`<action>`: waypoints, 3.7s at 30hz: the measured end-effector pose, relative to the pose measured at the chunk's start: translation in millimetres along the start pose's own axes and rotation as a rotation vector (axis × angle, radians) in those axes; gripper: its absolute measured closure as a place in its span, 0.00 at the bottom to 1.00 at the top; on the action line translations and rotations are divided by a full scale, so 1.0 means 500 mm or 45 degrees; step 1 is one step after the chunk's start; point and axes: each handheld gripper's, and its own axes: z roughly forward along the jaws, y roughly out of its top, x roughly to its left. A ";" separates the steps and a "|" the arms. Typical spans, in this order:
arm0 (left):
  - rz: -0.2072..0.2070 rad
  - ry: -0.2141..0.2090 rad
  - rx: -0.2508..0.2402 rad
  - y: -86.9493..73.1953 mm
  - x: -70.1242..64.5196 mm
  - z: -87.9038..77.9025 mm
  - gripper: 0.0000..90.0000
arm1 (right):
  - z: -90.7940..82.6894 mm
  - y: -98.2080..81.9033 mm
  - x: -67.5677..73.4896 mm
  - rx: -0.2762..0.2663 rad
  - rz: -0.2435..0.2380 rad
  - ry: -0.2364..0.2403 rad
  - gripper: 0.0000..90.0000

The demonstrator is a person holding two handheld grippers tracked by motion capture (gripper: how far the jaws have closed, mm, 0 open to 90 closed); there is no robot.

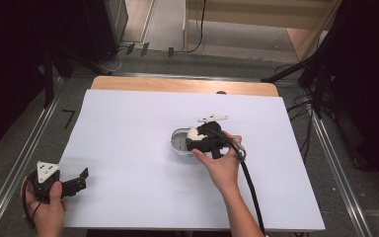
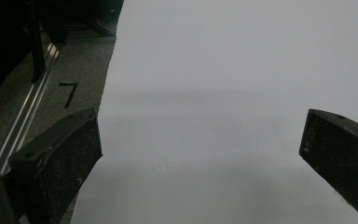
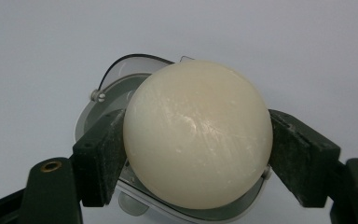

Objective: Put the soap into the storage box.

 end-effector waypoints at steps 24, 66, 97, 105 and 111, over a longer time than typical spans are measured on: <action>-0.004 -0.003 0.001 0.000 0.000 0.001 0.00 | 0.045 -0.007 0.009 0.081 0.019 0.002 0.28; 0.004 0.011 -0.001 0.000 -0.002 0.000 0.00 | -0.053 -0.043 -0.084 -0.086 0.107 0.005 0.15; -0.012 0.001 0.009 0.001 0.002 0.001 0.00 | -0.120 -0.171 -0.243 -0.112 0.205 -0.108 0.14; -0.007 0.004 0.012 0.001 0.001 0.002 0.00 | -0.139 -0.206 -0.283 -0.131 0.243 -0.129 0.14; -0.001 0.009 0.017 0.001 0.000 0.002 0.00 | -0.156 -0.243 -0.315 -0.130 0.274 -0.161 0.14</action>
